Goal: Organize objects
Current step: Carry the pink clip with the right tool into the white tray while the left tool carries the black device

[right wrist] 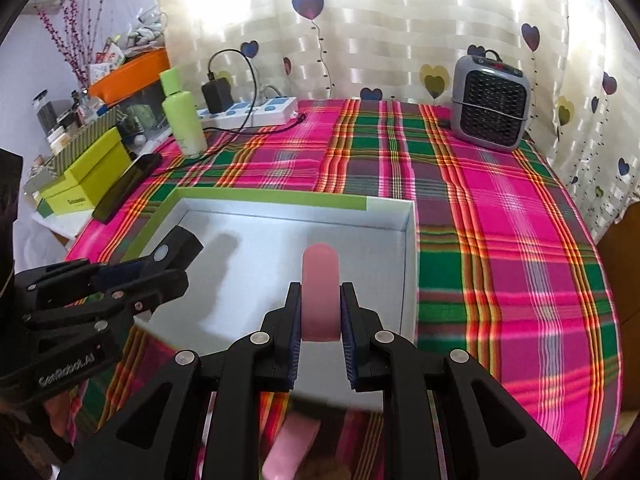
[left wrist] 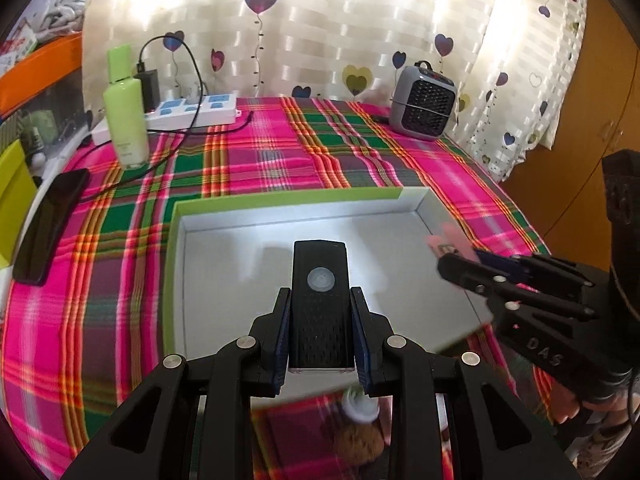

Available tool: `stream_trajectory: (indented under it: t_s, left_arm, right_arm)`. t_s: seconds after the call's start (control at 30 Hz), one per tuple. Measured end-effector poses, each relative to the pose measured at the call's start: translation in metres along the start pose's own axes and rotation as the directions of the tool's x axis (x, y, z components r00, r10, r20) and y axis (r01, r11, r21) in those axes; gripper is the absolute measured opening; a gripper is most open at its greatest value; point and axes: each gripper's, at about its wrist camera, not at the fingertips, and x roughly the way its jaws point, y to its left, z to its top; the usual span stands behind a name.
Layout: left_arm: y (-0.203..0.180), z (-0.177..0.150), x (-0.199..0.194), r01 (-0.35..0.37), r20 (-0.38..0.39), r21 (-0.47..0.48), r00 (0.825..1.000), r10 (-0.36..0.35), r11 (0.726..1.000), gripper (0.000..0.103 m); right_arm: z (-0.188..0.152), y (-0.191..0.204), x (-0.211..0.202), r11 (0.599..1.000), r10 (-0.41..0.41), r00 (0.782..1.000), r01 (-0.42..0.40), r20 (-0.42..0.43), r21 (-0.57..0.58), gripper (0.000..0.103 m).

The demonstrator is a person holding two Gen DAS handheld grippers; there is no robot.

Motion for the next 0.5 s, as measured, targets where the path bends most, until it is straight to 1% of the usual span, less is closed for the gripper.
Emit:
stream_trajectory:
  t_s: [0.13, 0.3, 0.5]
  left_arm:
    - [0.003, 0.012, 0.015, 0.002, -0.021, -0.024, 1.0, -0.003, 1.0, 0.025]
    - [0.001, 0.019, 0.029, -0.006, -0.04, -0.007, 0.999, 0.006, 1.0, 0.025]
    - [0.004, 0.023, 0.046, -0.021, -0.071, -0.02, 0.997, 0.019, 1.0, 0.025]
  right_arm:
    - [0.009, -0.003, 0.016, 1.0, 0.008, 0.999, -0.008, -0.032, 0.005, 0.019]
    - [0.018, -0.007, 0.03, 1.0, 0.0, 0.999, 0.001, -0.05, 0.009, 0.019]
    - [0.025, -0.011, 0.045, 1.0, -0.013, 0.997, 0.014, -0.078, 0.006, 0.019]
